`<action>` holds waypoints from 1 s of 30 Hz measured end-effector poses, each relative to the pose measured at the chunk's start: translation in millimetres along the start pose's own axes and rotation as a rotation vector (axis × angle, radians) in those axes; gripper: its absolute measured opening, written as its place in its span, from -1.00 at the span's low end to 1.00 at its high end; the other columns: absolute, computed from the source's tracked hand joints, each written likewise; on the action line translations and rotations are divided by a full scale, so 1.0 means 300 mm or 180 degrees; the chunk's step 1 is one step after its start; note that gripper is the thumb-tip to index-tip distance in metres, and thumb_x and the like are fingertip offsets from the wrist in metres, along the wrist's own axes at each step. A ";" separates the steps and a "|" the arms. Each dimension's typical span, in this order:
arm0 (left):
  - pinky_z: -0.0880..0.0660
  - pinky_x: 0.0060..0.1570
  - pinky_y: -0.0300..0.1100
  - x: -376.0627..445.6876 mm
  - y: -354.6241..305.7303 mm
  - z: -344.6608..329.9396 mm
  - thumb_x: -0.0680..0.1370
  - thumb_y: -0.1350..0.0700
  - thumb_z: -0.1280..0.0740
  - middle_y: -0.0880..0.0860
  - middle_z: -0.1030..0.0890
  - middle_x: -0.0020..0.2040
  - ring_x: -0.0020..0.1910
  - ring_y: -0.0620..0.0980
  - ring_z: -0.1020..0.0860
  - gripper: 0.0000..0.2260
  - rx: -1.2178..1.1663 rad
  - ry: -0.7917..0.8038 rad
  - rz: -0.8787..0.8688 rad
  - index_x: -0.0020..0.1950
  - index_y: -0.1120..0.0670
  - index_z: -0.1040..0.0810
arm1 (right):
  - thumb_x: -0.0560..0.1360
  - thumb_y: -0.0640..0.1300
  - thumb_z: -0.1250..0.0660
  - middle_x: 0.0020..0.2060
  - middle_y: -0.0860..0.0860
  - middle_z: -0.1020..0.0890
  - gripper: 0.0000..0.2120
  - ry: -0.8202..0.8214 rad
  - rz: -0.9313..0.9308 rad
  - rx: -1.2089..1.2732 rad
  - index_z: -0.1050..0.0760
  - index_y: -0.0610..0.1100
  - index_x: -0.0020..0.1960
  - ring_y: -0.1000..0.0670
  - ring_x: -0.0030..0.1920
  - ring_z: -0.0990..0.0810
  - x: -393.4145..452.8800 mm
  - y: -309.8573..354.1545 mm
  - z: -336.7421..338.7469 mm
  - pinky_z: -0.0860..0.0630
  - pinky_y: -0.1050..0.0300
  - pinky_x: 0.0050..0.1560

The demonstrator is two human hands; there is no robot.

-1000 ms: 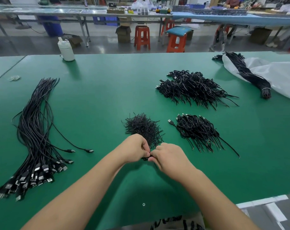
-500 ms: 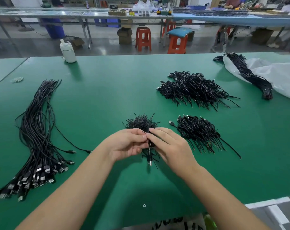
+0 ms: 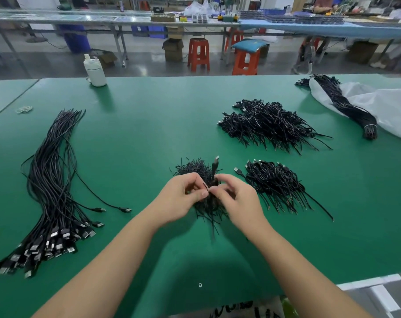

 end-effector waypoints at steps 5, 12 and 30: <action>-0.34 -0.21 -0.41 -0.017 -0.034 -0.027 0.53 0.19 -0.38 -0.13 -0.58 -0.25 -0.23 -0.23 -0.49 -0.82 0.0950 -0.0552 -0.0496 -0.19 -0.06 -0.49 | 0.58 -0.18 -0.35 -0.36 -0.18 -0.65 -0.85 0.0088 -0.0866 0.1387 -0.41 -0.05 0.08 -0.09 -0.43 -0.54 0.016 -0.018 -0.019 -0.55 0.10 -0.35; -0.33 -0.23 -0.43 -0.028 -0.037 -0.037 0.54 0.19 -0.34 -0.06 -0.55 -0.24 -0.25 -0.17 -0.45 -0.90 0.0981 -0.0996 -0.0400 -0.16 0.04 -0.48 | 0.64 -0.29 -0.22 -0.34 -0.17 -0.63 -0.87 0.0305 -0.1070 0.1819 -0.53 -0.21 0.09 -0.04 -0.41 -0.60 0.024 -0.025 -0.053 -0.62 0.11 -0.35; -0.30 -0.32 -0.35 -0.030 -0.017 -0.016 0.54 0.22 -0.35 -0.11 -0.48 -0.33 -0.36 -0.17 -0.38 -0.85 0.0786 -0.0907 0.0009 -0.19 0.04 -0.46 | 0.58 -0.14 -0.33 -0.34 0.09 -0.61 -0.85 0.0396 -0.0252 0.0174 -0.61 -0.10 -0.13 0.20 -0.46 -0.40 0.016 -0.025 -0.027 -0.32 0.34 -0.39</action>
Point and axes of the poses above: each hand's wrist, its own x-axis towards the middle knuckle, its own z-axis out of the back of the hand, y = z × x, the point moved 4 cm from there along x, towards the middle knuckle
